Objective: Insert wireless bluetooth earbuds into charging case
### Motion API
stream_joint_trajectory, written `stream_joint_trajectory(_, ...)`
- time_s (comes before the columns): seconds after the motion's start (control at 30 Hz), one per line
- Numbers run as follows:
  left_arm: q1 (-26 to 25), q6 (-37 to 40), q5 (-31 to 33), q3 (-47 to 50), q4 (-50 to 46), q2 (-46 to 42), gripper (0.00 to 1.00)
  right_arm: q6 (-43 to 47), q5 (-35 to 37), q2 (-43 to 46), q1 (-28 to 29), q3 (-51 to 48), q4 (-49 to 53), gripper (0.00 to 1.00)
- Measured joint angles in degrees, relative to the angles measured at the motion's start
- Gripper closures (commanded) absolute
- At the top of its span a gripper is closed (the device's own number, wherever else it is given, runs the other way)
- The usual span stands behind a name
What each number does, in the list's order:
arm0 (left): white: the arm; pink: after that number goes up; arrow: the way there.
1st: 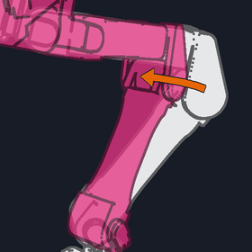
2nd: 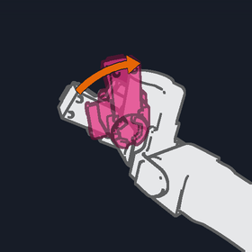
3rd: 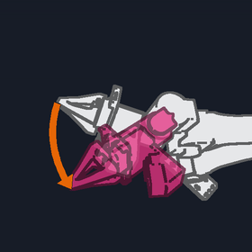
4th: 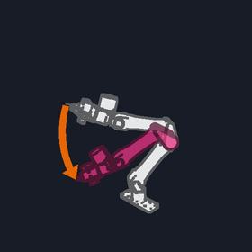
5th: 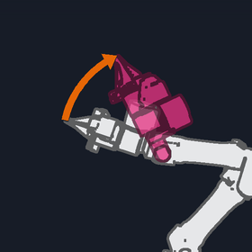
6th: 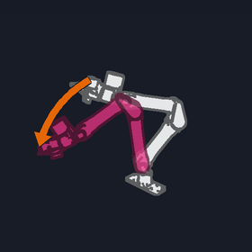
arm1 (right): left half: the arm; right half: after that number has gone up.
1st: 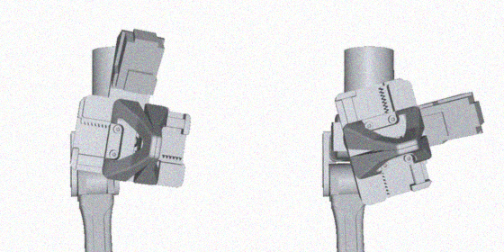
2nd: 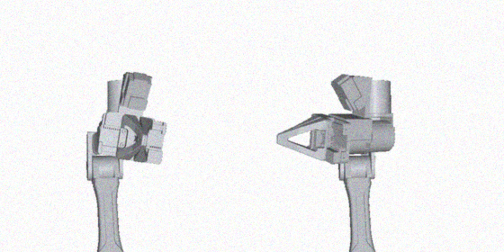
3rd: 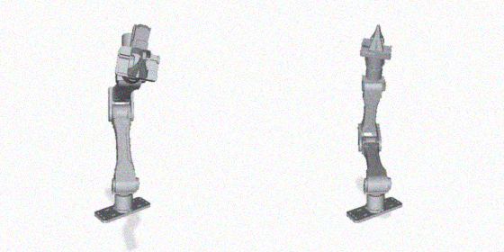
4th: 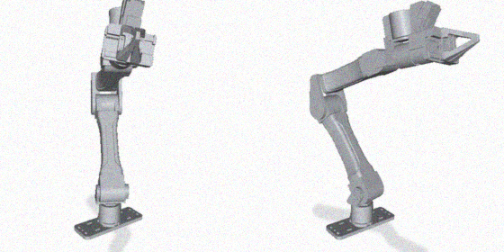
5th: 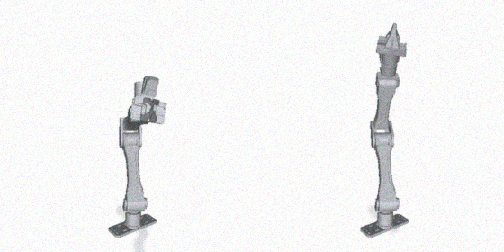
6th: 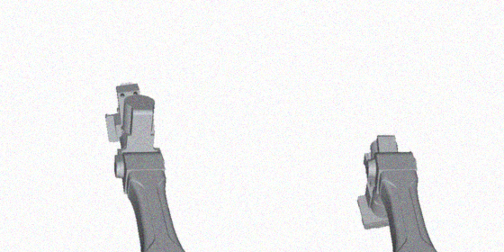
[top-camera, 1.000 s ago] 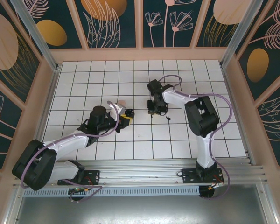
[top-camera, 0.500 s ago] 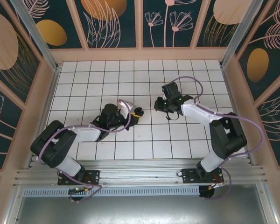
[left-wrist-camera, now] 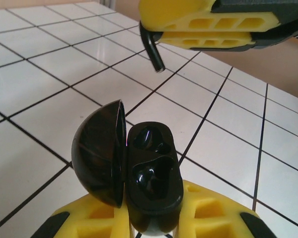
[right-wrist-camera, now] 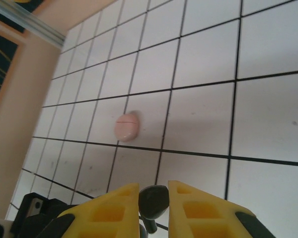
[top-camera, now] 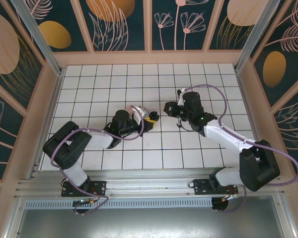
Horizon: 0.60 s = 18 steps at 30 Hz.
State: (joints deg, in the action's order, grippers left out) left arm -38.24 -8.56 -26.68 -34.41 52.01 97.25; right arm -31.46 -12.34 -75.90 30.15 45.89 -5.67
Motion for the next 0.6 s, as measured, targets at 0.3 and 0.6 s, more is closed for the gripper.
stream_joint_trajectory(0.3,-0.15,3.87,-0.96,0.35,5.51,0.11,0.93,0.74,-0.98,7.63,1.73,-6.10,-5.62,0.82)
stream_joint_trajectory(0.6,-0.15,5.60,-0.94,0.35,6.51,0.11,0.93,1.55,-1.27,9.86,3.56,-7.80,-9.29,0.82)
